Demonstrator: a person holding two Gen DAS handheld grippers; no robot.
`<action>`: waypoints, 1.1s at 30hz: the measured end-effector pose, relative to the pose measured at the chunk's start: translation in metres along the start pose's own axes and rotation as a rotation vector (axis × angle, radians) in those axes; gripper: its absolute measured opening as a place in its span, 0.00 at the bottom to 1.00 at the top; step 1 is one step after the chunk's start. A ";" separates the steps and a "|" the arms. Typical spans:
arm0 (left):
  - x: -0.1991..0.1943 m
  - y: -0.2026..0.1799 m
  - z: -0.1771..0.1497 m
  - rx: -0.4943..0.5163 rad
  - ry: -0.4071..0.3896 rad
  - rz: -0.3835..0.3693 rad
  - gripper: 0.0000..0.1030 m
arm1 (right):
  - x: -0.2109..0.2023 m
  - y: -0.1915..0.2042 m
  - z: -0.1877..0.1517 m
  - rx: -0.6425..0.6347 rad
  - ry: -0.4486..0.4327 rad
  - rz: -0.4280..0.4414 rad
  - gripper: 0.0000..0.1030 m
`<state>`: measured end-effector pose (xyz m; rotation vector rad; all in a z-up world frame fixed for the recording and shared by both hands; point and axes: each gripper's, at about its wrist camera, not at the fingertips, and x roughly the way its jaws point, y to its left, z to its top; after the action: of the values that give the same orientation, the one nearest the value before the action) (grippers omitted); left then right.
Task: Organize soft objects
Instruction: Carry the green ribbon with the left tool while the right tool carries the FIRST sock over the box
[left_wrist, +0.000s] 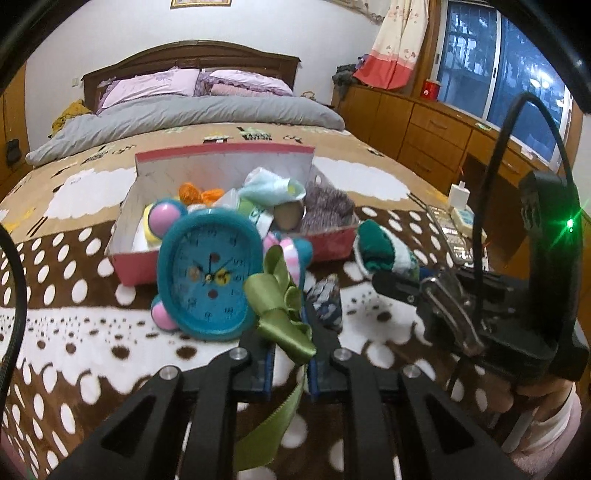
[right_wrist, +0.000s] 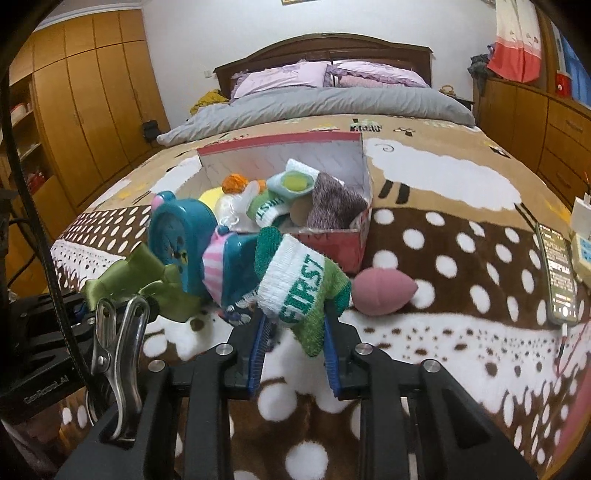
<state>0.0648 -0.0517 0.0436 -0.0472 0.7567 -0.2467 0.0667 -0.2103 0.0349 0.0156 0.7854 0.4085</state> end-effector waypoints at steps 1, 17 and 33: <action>0.000 -0.001 0.003 0.001 -0.007 0.000 0.13 | 0.000 0.000 0.002 -0.003 -0.002 0.001 0.27; 0.013 -0.010 0.069 0.006 -0.092 -0.009 0.13 | 0.012 -0.007 0.065 -0.066 -0.052 0.014 0.27; 0.065 -0.001 0.101 -0.024 -0.093 0.039 0.13 | 0.058 -0.036 0.113 -0.046 -0.076 0.027 0.27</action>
<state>0.1789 -0.0729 0.0731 -0.0660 0.6678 -0.1975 0.1941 -0.2072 0.0699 -0.0008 0.7015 0.4490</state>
